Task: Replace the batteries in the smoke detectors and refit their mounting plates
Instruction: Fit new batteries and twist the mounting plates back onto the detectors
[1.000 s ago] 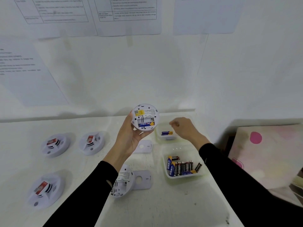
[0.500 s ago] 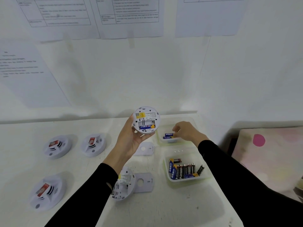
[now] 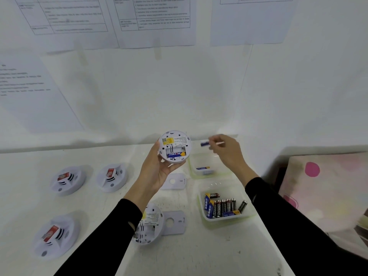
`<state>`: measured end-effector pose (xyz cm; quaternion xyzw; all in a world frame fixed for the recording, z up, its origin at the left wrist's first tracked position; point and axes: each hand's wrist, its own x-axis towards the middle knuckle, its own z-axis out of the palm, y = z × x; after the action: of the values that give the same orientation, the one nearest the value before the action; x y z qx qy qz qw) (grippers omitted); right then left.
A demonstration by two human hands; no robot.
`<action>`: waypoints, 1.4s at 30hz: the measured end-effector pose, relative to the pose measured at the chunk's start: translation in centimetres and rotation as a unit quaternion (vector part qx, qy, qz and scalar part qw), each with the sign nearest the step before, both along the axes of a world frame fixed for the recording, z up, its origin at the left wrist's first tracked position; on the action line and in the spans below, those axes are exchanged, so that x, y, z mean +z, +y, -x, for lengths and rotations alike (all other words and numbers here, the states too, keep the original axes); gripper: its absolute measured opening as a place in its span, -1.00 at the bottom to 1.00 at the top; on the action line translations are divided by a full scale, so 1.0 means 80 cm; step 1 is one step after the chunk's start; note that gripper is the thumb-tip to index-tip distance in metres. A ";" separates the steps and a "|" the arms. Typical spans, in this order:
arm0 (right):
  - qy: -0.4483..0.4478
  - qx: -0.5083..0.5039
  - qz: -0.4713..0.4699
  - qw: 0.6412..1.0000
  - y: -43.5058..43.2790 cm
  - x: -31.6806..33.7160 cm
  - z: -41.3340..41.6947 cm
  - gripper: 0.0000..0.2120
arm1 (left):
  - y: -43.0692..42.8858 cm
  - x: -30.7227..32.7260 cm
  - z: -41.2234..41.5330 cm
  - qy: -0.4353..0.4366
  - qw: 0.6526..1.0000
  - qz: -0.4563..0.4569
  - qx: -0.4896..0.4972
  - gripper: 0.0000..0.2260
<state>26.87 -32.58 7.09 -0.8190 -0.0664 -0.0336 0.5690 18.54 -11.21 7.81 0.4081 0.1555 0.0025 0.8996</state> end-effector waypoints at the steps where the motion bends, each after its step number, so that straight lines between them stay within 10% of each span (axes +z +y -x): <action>1: -0.038 -0.015 -0.046 0.998 0.005 0.011 0.011 -0.90 | 0.000 0.000 0.000 0.002 1.000 -0.002 0.003 -0.68; 10: -0.199 0.163 0.045 0.965 0.054 0.048 0.056 -0.92 | -0.021 -0.002 0.003 -0.002 0.999 -0.022 -0.023 -0.69; 24: -0.170 0.287 0.223 0.916 0.058 0.053 0.023 -0.88 | -0.017 -0.002 0.007 0.030 0.997 -0.045 -0.058 -0.67; 30: -0.009 0.306 0.069 0.950 0.049 0.048 0.033 -0.81 | -0.020 -0.001 0.007 0.004 0.996 -0.064 -0.062 -0.67; 35: 0.090 0.267 -0.070 0.957 0.049 0.050 0.036 -0.38 | -0.020 0.004 0.008 -0.017 0.993 -0.094 -0.065 -0.67; 42: 0.072 0.277 -0.054 0.957 0.059 0.048 0.038 -0.34 | -0.012 -0.002 0.016 -0.030 0.994 -0.091 -0.055 -0.65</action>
<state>23.85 -27.88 10.92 -0.7369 -0.2474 0.1802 0.6027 17.30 -12.19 7.67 0.4963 0.1051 -0.0208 0.8615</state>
